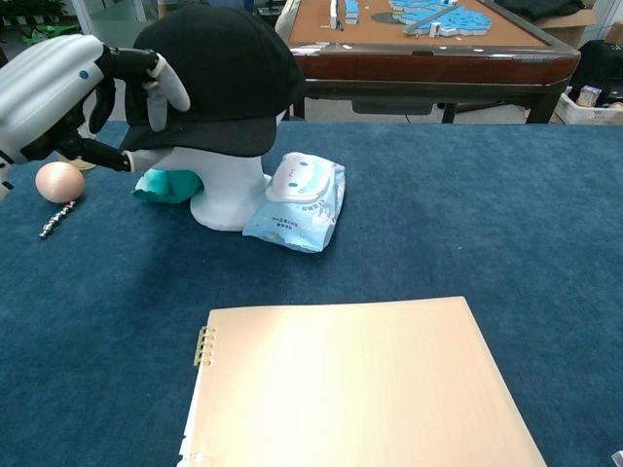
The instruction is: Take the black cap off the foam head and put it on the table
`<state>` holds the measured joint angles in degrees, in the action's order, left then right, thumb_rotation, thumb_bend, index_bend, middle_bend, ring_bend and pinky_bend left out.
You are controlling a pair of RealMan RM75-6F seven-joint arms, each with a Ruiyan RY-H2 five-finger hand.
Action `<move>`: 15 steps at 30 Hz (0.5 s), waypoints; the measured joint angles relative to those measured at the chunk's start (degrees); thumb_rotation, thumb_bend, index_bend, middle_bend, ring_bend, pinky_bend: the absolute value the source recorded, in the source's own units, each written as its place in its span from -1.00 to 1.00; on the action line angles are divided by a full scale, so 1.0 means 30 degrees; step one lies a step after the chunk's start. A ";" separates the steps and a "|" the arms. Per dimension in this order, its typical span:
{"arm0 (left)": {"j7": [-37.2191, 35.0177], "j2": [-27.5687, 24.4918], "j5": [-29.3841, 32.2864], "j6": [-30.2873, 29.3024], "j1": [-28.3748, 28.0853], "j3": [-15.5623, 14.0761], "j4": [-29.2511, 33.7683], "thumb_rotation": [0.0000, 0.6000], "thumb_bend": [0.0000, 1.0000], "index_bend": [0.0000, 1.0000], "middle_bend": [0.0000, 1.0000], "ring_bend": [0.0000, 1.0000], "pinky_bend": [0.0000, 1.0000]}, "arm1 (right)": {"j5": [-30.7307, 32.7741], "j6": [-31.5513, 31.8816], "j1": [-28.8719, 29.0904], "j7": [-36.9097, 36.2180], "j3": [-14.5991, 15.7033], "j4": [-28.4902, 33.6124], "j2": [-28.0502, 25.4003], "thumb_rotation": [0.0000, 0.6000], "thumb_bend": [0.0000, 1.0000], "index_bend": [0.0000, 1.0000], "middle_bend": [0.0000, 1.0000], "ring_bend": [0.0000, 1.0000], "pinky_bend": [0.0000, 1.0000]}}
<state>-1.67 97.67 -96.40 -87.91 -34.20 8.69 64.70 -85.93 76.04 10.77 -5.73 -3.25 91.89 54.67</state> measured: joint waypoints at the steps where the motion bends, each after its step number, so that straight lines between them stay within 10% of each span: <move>1: -0.0047 0.0051 -0.0056 -0.0121 -0.0014 0.0001 -0.0114 1.00 -0.11 -0.06 0.12 -0.05 0.42 | -0.0013 -0.0030 0.0025 -0.0002 0.0004 -0.0012 0.0028 1.00 -1.00 -0.20 -0.35 -0.56 -0.27; 15: -0.0914 0.0418 -0.0503 -0.1374 -0.0406 0.0308 -0.1307 1.00 0.04 0.25 0.47 0.16 0.49 | -0.0037 -0.0424 0.0343 -0.0046 -0.0010 -0.0165 0.0313 1.00 -1.00 -0.20 -0.35 -0.56 -0.27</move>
<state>-4.41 98.92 -97.91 -92.03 -35.42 9.61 60.78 -86.04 74.77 11.80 -5.87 -3.28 91.40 55.61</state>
